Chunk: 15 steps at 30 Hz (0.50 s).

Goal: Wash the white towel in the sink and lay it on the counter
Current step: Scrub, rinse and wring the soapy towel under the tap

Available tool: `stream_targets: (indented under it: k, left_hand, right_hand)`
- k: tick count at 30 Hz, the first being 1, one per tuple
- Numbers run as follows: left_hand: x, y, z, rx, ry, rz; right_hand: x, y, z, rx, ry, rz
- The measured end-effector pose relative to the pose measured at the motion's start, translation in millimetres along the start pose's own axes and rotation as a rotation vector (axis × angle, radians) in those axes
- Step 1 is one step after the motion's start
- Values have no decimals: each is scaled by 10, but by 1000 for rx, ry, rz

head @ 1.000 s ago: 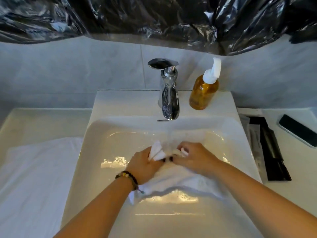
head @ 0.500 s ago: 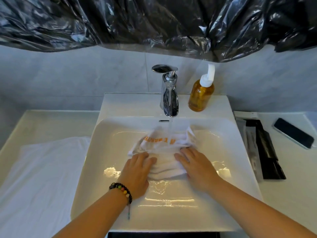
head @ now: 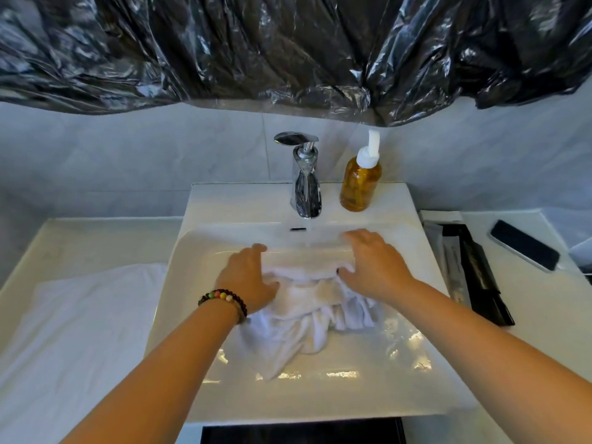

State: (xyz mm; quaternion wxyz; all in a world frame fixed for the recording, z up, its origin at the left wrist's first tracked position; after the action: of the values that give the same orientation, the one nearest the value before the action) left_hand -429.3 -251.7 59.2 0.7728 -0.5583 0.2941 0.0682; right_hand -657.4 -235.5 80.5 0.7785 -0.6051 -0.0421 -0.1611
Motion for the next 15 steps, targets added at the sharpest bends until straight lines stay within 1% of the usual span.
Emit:
stream_targets:
  k: [1, 3, 4, 5, 7, 8, 10, 12, 14, 15]
  left_hand:
    - [-43, 148, 40, 109, 64, -44]
    - [-38, 531, 132, 342, 116, -249]
    - [10, 708, 164, 386, 115, -361]
    - [71, 852, 179, 369, 104, -440]
    - [127, 995, 187, 209, 116, -521]
    - [128, 1033, 183, 115, 144, -520]
    - [121, 1062, 124, -71, 247, -517]
    - [103, 1050, 44, -177, 301, -529]
    - [112, 1024, -14, -249, 339, -553]
    - [114, 1004, -31, -260, 354, -547]
  right_hand:
    - [26, 153, 29, 86, -69, 54]
    - [-16, 540, 49, 275, -131, 217]
    - [-71, 716, 35, 284, -152, 286]
    - [-126, 843, 15, 225, -180, 310]
    - [-170, 954, -24, 56, -234, 314]
    - [-175, 985, -57, -39, -262, 288]
    - [-162, 1012, -131, -178, -292, 220]
    - [-120, 1025, -200, -256, -326, 211]
    - [-95, 1037, -277, -327, -376, 185]
    - [-73, 1008, -305, -315, -368, 170]
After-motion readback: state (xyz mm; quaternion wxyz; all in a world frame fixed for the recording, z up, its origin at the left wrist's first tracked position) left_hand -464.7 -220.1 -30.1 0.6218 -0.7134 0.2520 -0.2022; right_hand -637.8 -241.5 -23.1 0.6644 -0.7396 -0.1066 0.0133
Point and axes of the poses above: each hand's wrist, its own z-axis away from the middle knuckle, its own y-axis out of the palm, x = y × z, the point moved 5 cm from there along -z, towards the middle knuckle, and after that the axes turned 13 degrees about y, right-handed, at the moved point
